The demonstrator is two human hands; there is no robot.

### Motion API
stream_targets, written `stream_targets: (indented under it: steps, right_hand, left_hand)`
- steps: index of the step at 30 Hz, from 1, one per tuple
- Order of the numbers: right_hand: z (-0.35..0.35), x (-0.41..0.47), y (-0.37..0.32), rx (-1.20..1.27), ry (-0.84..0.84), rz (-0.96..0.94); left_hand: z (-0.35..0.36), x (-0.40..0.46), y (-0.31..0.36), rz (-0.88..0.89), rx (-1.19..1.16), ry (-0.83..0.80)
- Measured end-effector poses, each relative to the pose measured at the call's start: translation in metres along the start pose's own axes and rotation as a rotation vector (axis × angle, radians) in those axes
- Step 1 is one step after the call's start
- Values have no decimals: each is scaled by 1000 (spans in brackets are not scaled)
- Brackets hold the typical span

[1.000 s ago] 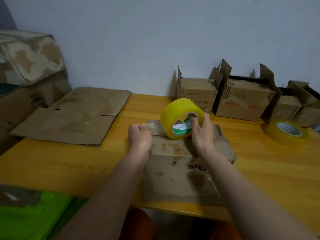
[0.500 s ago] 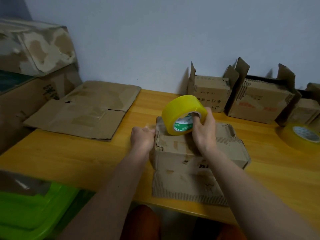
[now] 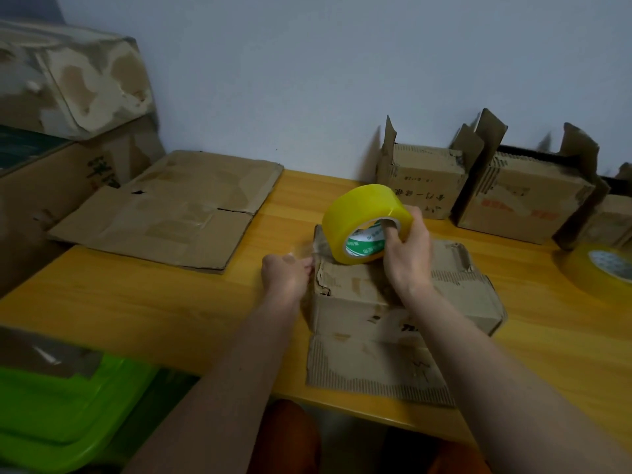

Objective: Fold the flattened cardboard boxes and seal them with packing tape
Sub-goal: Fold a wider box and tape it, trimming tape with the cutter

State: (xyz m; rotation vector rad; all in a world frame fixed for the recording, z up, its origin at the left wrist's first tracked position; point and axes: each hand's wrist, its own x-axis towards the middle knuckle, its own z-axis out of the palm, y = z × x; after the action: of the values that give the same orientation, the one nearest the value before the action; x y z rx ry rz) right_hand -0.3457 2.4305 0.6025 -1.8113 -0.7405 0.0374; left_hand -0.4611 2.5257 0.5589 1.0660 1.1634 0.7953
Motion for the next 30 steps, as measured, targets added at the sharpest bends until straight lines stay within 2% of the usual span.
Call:
stream_targets:
  steps: [7, 11, 13, 15, 17, 19, 20, 22, 24, 25, 30]
  right_hand:
    - [2, 1, -3, -32, -19, -36]
    - [3, 1, -6, -52, -11, -57]
    - [4, 1, -6, -67, -5, -50]
    - [4, 1, -5, -73, 2, -39]
    - [3, 2, -3, -74, 13, -30]
    - [2, 2, -3, -74, 17, -24]
    - [2, 2, -3, -68, 17, -23]
    - [2, 2, -2, -54, 15, -20]
    - [2, 3, -1, -43, 11, -10]
    - [2, 4, 0, -35, 5, -4]
    - [-3, 8, 4, 27, -86, 28]
  left_hand:
    - [-1, 4, -13, -63, 51, -47]
    - [-6, 6, -19, -96, 209, -65]
    - [-7, 7, -20, -151, 222, -112]
    - [-7, 8, -19, -200, 223, -85]
    - [-11, 5, -16, -132, 317, 44]
    - [-14, -3, -15, 88, 335, 102]
    - [-14, -9, -14, 214, 291, 56]
    - [-9, -24, -9, 364, 223, -159]
    - [-1, -28, -10, 396, 262, -384]
    - [1, -27, -11, 404, 299, -439]
    - [4, -22, -17, 412, 335, -384]
